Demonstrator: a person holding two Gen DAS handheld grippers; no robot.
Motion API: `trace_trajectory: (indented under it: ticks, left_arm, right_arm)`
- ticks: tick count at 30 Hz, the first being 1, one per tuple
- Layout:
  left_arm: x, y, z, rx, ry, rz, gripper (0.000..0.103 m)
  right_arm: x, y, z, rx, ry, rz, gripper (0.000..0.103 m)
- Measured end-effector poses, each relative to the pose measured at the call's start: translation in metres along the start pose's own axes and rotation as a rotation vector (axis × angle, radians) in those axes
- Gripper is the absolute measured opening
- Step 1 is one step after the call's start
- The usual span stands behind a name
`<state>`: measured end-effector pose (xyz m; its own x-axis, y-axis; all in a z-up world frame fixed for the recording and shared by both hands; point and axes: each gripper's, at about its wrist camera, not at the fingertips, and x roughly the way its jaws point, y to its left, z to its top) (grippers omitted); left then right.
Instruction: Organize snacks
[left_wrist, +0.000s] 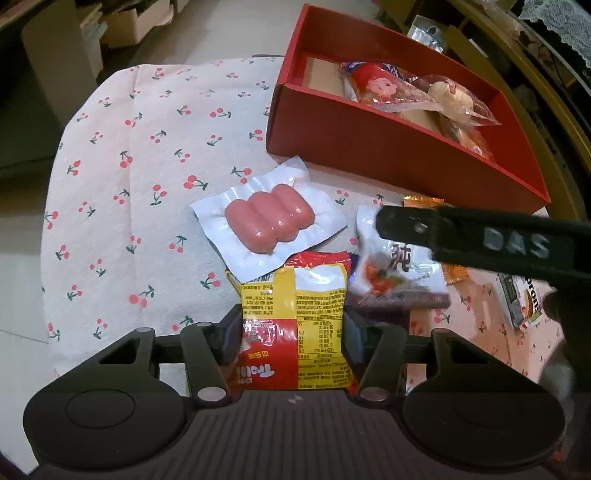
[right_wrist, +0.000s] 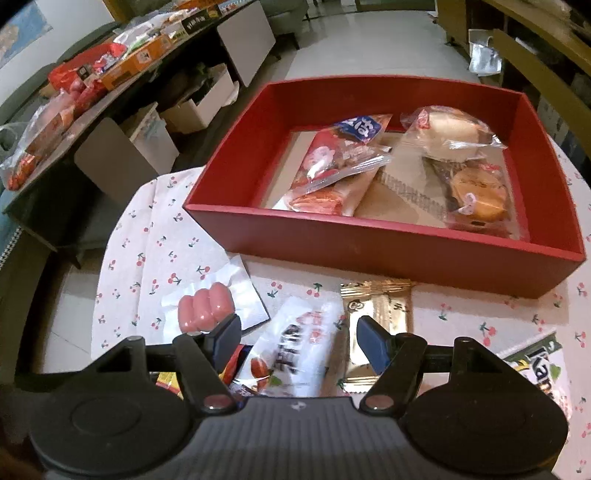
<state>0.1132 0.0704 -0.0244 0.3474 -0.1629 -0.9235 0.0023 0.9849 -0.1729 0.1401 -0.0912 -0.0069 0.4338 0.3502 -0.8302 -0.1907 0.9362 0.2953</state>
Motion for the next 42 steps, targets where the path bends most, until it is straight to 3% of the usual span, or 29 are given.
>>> trace_trajectory:
  ticks: [11, 18, 19, 21, 23, 31, 38, 42]
  left_arm:
    - [-0.004, -0.002, -0.005, 0.034, 0.019, -0.034, 0.061]
    - [-0.005, -0.002, -0.005, 0.038, 0.027, -0.043, 0.062]
    - [-0.006, -0.002, -0.006, 0.041, 0.028, -0.042, 0.062]
    - [-0.006, -0.002, -0.006, 0.045, 0.028, -0.041, 0.062]
    - [-0.007, -0.002, -0.006, 0.043, 0.030, -0.044, 0.062]
    - [-0.009, -0.008, -0.007, 0.057, 0.033, -0.057, 0.061]
    - [-0.004, -0.020, -0.008, 0.084, 0.027, -0.035, 0.062]
    - [-0.002, -0.024, -0.010, 0.092, 0.019, -0.026, 0.071]
  right_arm:
    - [0.022, 0.006, 0.003, 0.001, 0.050, -0.017, 0.085]
    - [0.037, 0.024, -0.006, -0.093, 0.070, -0.031, 0.086]
    - [0.037, 0.027, -0.007, -0.114, 0.062, -0.048, 0.084]
    - [0.035, 0.028, -0.007, -0.132, 0.055, -0.079, 0.069]
    - [0.033, 0.022, -0.006, -0.120, 0.053, -0.073, 0.069]
    - [0.004, 0.007, -0.012, -0.118, 0.015, -0.066, 0.068]
    - [-0.044, -0.011, -0.040, -0.061, -0.038, -0.067, 0.068]
    - [-0.060, -0.024, -0.060, -0.022, -0.035, -0.069, 0.068]
